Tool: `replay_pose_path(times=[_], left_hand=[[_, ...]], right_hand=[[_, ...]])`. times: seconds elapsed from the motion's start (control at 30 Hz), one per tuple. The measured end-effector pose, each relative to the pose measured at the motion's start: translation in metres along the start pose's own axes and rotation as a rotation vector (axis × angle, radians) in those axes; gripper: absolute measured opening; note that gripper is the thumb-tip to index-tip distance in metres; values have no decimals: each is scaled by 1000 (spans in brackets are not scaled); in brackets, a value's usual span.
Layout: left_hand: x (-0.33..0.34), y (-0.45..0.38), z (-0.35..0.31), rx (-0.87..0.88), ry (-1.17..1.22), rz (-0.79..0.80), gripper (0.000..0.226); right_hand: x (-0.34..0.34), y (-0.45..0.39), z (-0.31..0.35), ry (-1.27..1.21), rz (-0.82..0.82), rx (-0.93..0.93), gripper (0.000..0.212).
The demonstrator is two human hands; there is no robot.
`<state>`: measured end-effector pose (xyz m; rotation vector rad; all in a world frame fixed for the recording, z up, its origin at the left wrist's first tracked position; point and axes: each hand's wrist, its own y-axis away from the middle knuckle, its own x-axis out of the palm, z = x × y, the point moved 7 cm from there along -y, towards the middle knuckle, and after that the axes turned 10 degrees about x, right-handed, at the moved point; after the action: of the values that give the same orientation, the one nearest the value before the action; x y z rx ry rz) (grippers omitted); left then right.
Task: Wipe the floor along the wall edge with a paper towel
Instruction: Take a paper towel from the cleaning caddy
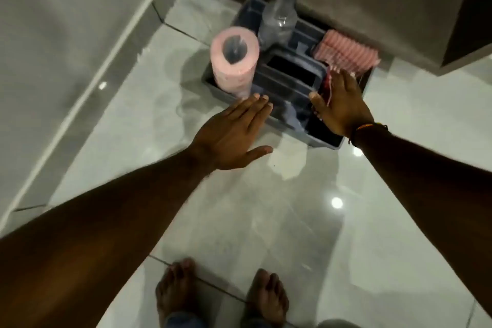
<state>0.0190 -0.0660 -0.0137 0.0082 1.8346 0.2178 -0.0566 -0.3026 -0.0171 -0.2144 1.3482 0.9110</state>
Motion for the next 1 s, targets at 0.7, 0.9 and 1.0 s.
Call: replay_pose_path(times=[0.7, 0.9, 1.0], left_hand=[[14, 50, 10, -271, 199, 62, 102], [-16, 184, 9, -511, 237, 85, 104], [-22, 244, 11, -668, 270, 46, 108]], right_hand=[[-17, 25, -1, -531, -128, 121, 43], [-8, 112, 65, -608, -65, 77, 41], [16, 148, 117, -636, 79, 23, 42]])
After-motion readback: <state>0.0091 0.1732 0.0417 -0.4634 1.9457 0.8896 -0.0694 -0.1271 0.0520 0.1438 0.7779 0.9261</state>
